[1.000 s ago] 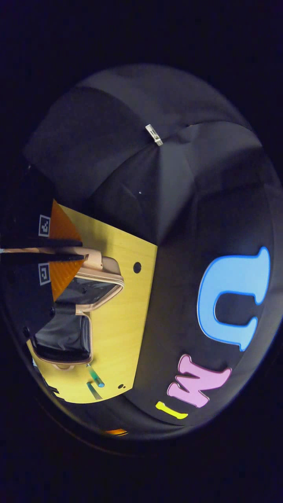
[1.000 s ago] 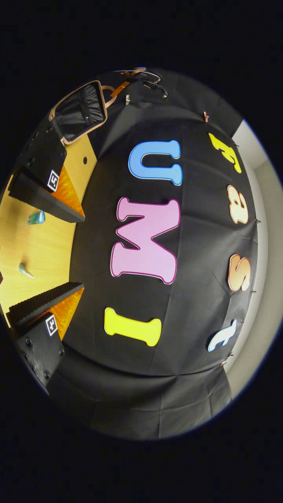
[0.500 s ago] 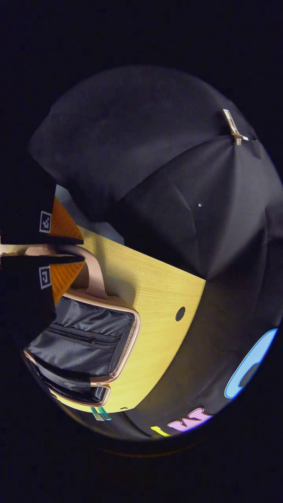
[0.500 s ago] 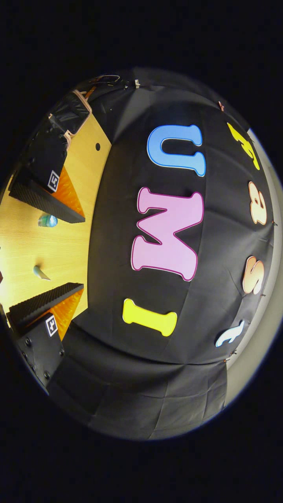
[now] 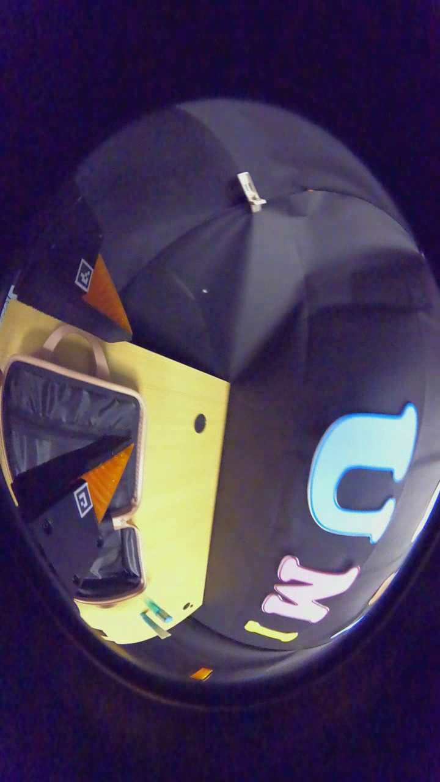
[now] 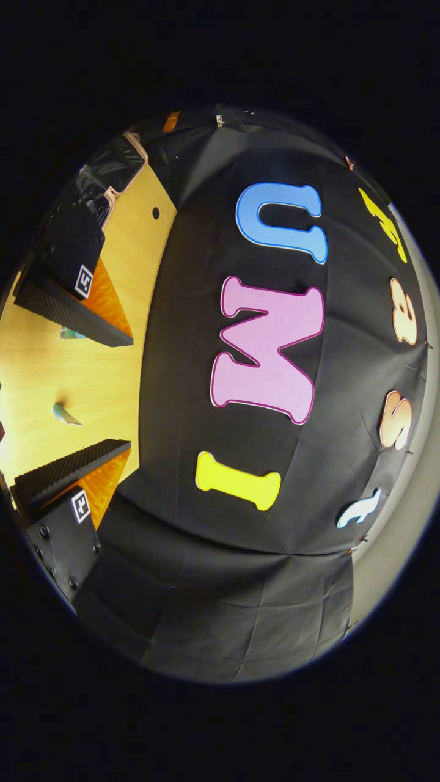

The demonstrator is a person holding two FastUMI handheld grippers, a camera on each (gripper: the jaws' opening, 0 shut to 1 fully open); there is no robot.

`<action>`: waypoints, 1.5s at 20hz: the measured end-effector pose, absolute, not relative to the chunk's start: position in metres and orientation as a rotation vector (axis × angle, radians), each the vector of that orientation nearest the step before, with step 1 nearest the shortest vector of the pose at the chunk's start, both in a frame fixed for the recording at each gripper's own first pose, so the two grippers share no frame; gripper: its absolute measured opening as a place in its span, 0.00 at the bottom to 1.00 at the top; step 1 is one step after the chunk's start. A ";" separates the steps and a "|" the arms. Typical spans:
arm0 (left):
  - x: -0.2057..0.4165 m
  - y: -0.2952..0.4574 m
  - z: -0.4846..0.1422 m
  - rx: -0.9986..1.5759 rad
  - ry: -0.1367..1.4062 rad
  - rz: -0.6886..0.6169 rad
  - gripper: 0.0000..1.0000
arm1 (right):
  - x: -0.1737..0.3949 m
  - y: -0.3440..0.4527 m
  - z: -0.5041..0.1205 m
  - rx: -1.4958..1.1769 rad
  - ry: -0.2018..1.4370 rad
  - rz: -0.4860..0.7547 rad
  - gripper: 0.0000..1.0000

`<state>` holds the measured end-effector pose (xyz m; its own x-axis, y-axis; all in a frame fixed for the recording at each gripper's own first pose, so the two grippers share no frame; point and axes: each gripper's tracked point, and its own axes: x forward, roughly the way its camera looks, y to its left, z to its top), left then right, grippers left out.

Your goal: First open the suitcase, pack the skin care products into it, and then close the suitcase.

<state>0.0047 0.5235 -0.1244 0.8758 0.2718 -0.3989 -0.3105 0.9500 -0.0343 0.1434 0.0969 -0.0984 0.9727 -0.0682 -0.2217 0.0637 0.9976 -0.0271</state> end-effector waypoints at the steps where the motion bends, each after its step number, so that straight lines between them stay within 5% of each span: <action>1: 0.007 0.500 -0.099 -0.078 0.337 0.285 0.96 | 0.143 0.094 -0.097 -0.018 0.218 -0.066 0.96; 6: 0.005 0.422 -0.015 0.042 0.131 0.348 0.96 | 0.139 0.073 -0.093 -0.026 0.191 -0.040 0.97; 9: 0.032 0.348 -0.009 0.002 0.101 0.279 0.96 | 0.137 0.061 -0.101 -0.037 0.203 -0.006 0.94; 22: 0.162 0.062 -0.128 0.108 0.189 -0.006 0.95 | 0.165 0.015 -0.174 0.043 0.296 0.148 0.97; 30: 0.229 0.013 -0.239 0.128 0.360 -0.030 0.98 | 0.182 0.011 -0.228 0.042 0.367 0.233 0.97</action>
